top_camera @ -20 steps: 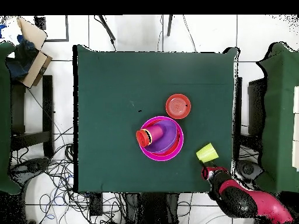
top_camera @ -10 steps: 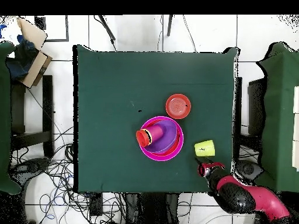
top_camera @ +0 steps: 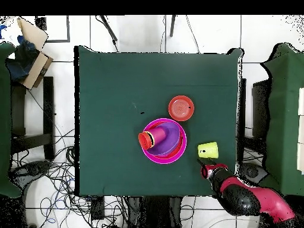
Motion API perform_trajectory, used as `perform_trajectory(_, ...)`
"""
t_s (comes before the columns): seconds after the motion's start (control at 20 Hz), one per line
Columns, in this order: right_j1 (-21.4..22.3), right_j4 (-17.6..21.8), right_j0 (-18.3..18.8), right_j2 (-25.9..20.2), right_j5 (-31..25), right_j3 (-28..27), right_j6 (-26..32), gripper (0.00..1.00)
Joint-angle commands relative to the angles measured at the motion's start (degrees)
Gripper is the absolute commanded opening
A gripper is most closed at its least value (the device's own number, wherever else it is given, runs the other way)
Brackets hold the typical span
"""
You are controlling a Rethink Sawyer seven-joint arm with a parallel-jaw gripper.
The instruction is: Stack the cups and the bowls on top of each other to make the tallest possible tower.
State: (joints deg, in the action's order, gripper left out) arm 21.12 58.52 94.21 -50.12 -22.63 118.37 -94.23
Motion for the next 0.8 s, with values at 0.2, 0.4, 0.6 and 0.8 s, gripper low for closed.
perform_trajectory(0.2, 6.81, 0.34, -2.22, -0.16, -5.7, -4.06, 11.24, 1.0)
perform_trajectory(0.4, 9.16, -0.41, -2.24, -0.04, -5.75, -4.65, 10.01, 1.0)
perform_trajectory(0.6, 8.56, -2.38, -1.83, -1.11, -8.36, -6.3, 13.68, 1.0)
perform_trajectory(0.8, 7.9, -3.67, -1.92, -1.76, -9.88, -7.88, 16.14, 1.0)
